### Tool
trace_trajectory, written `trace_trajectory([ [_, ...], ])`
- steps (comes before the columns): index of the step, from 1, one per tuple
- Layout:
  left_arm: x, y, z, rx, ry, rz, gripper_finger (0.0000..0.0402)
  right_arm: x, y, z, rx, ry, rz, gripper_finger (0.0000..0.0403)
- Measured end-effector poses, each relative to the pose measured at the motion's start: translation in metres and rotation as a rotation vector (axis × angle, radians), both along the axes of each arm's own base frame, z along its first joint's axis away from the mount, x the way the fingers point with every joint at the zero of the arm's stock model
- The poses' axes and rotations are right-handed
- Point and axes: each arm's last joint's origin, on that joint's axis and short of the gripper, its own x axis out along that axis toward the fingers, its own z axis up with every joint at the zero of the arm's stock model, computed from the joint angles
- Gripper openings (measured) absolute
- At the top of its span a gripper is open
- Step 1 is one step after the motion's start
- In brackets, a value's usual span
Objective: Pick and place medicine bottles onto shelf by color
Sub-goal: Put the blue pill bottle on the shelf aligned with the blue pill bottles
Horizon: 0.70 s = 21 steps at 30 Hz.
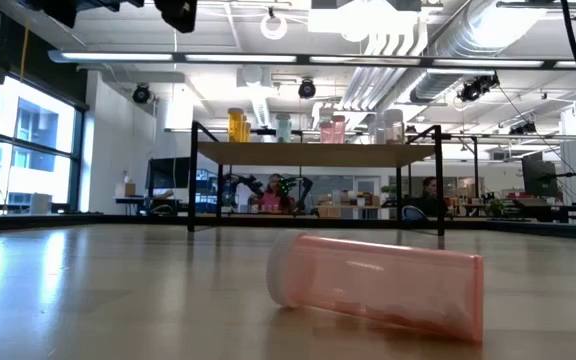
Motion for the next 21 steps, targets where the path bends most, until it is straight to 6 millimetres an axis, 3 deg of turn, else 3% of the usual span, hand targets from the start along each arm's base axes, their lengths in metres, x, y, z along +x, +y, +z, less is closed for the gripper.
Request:
trace_trajectory([
  [11,-0.016,0.001,0.002,-0.040,0.049,0.020,0.0212,-0.023,-0.033,0.024,-0.036,-0.034,-0.154,0.0085],
  [18,-0.016,0.000,-0.002,-0.048,0.091,0.018,0.0212,-0.022,-0.064,0.012,0.007,0.061,-0.283,0.0085],
  [21,-0.017,0.000,-0.002,-0.048,0.097,0.018,0.0212,-0.015,-0.077,-0.004,0.024,0.103,-0.305,0.0085],
])
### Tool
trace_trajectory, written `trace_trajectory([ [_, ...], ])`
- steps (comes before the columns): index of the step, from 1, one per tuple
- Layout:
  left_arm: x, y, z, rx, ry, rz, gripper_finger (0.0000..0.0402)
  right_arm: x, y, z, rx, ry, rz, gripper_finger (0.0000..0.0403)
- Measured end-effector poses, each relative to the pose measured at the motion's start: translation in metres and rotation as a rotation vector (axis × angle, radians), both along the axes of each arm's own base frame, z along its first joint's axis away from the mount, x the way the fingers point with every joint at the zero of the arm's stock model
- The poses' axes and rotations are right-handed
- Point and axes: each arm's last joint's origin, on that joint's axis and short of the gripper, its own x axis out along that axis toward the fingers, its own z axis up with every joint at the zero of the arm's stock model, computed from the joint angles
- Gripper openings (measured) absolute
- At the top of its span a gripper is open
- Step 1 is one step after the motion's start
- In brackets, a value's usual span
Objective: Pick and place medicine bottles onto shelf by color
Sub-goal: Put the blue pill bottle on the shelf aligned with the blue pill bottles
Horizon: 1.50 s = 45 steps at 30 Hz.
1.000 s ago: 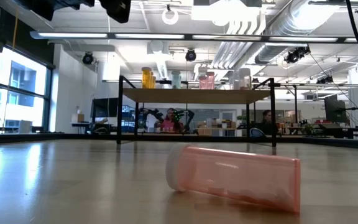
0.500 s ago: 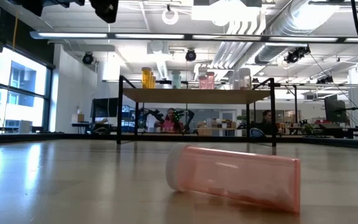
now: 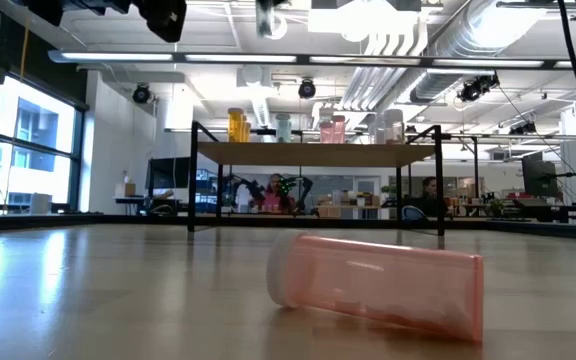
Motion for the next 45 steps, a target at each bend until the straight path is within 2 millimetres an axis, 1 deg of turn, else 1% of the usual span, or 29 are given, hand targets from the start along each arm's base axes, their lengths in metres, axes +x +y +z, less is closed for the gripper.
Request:
trace_trajectory([
  [6,0.000,0.000,0.000,0.004,-0.001,-0.010,0.0211,0.014,-0.026,-0.054,0.052,0.108,-0.030,0.0085],
  [8,0.000,0.000,0.000,0.004,-0.001,-0.010,0.0211,0.018,-0.036,-0.067,0.073,0.102,-0.033,0.0085],
  [15,0.000,0.000,-0.001,0.002,0.007,-0.011,0.0211,0.020,-0.064,-0.093,0.142,0.087,-0.077,0.0085],
  [18,0.000,0.000,-0.003,-0.003,0.028,-0.011,0.0211,0.021,-0.071,-0.101,0.147,0.068,-0.099,0.0085],
  [21,-0.001,-0.001,-0.004,-0.007,0.044,-0.011,0.0211,0.019,-0.074,-0.112,0.156,0.079,-0.111,0.0085],
  [25,-0.001,-0.001,-0.005,-0.009,0.052,-0.011,0.0211,0.007,-0.073,-0.114,0.160,0.045,-0.123,0.0085],
  [28,-0.001,-0.001,-0.005,-0.010,0.055,-0.011,0.0211,-0.010,-0.069,-0.114,0.177,0.011,-0.143,0.0085],
  [32,-0.001,-0.001,-0.005,-0.009,0.051,-0.011,0.0211,-0.035,-0.064,-0.110,0.189,-0.114,-0.161,0.0085],
  [35,-0.001,-0.001,-0.005,-0.009,0.050,-0.010,0.0211,-0.047,-0.064,-0.111,0.182,-0.209,-0.211,0.0085],
  [39,-0.001,0.000,-0.004,-0.010,0.041,-0.009,0.0211,-0.050,-0.071,-0.114,0.155,-0.248,-0.275,0.0085],
  [43,0.000,0.000,-0.003,-0.022,0.033,-0.004,0.0211,-0.044,-0.078,-0.122,0.157,-0.232,-0.289,0.0085],
  [45,0.000,0.000,-0.003,-0.020,0.029,-0.004,0.0211,-0.040,-0.082,-0.122,0.160,-0.233,-0.295,0.0085],
])
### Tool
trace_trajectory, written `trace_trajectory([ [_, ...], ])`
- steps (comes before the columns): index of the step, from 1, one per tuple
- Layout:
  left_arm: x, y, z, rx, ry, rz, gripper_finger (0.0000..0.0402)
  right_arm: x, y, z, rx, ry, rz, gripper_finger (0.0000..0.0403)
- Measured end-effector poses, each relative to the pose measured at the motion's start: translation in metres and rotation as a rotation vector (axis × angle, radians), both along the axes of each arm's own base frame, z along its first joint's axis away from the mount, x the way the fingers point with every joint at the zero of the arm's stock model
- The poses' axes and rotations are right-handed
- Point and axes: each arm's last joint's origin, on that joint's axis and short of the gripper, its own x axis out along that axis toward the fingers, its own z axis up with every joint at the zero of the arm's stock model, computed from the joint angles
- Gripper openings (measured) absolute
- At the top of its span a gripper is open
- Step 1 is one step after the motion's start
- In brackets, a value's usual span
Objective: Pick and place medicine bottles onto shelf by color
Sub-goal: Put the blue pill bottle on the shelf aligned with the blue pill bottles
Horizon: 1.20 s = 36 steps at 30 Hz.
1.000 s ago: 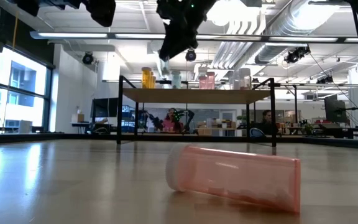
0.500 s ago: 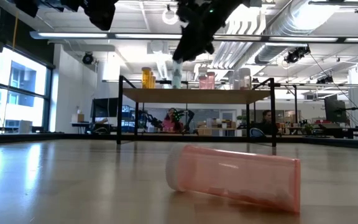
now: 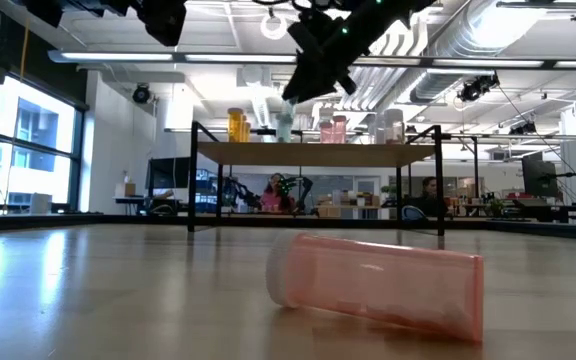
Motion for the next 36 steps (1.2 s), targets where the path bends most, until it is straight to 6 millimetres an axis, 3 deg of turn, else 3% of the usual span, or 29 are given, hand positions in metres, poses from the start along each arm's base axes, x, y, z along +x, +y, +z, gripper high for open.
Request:
trace_trajectory([
  [10,0.000,0.000,0.001,0.003,-0.010,0.000,0.0211,0.015,-0.006,0.027,0.021,-0.021,0.000,0.0085],
  [21,0.000,0.000,0.001,0.003,-0.010,0.000,0.0211,0.027,-0.010,-0.004,0.032,0.098,0.013,0.0085],
  [36,0.000,0.000,0.001,0.003,-0.010,-0.001,0.0211,0.024,-0.019,-0.006,0.018,0.125,-0.016,0.0085],
])
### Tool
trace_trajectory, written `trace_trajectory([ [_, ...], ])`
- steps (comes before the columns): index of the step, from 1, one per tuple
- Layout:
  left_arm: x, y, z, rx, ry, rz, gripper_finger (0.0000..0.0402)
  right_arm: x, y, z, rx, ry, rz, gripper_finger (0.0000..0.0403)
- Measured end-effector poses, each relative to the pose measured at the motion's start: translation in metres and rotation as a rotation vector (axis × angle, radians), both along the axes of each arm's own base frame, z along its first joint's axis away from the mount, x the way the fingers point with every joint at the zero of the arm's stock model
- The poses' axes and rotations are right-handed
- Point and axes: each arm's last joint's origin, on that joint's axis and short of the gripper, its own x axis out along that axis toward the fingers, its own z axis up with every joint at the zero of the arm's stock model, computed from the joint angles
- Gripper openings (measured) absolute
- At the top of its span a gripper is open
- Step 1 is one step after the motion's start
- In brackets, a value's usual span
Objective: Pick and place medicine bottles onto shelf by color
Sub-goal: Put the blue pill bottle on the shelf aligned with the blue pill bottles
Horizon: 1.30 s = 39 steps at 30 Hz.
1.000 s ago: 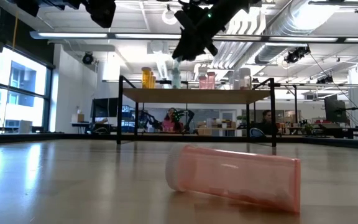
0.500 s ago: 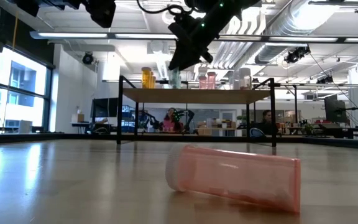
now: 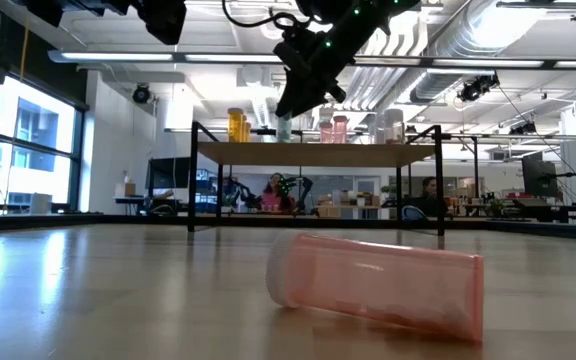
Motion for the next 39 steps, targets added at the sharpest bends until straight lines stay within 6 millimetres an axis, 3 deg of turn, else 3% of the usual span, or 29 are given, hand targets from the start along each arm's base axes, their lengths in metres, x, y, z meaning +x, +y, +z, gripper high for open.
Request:
trace_trajectory([
  [29,0.000,0.000,0.000,-0.001,0.002,-0.001,0.0211,0.005,-0.001,-0.011,0.015,0.005,0.016,0.0085],
  [39,0.000,0.000,0.000,-0.001,0.003,-0.001,0.0211,0.003,0.000,-0.012,0.032,0.017,0.000,0.0121],
])
